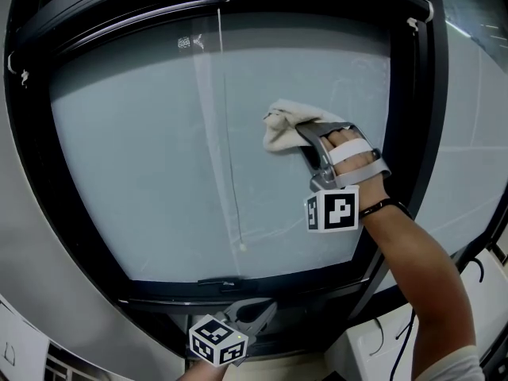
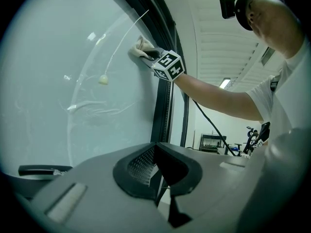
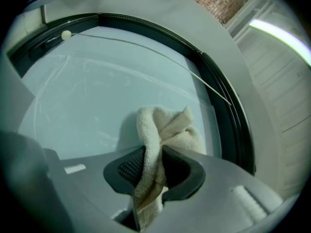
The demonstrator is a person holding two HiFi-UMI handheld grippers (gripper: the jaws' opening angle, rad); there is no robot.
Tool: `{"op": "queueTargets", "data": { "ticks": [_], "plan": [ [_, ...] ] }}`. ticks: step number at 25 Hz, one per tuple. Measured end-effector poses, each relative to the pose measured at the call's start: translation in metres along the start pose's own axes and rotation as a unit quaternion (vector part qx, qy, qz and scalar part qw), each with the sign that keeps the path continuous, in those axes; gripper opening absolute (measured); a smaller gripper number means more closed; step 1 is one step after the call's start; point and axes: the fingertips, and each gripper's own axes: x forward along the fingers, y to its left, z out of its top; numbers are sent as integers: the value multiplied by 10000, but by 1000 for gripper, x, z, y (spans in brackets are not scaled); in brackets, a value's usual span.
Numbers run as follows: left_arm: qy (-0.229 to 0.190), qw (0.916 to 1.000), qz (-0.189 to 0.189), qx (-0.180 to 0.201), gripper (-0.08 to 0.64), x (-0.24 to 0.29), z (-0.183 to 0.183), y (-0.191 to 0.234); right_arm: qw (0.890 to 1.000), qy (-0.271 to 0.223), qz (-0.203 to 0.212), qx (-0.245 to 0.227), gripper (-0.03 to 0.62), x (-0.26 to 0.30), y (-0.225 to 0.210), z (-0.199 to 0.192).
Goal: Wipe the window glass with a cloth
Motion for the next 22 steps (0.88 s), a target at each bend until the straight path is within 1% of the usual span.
{"op": "queueTargets", "data": {
  "ticks": [11,22],
  "plan": [
    [-25,10000,23,-50,17,0,-3,0,9999,-68,151,2,87,-10,22,6],
    [19,10000,8,-78,17,0,-7,-4,9992,-142,356,58,87,-26,57,18]
  ]
}}
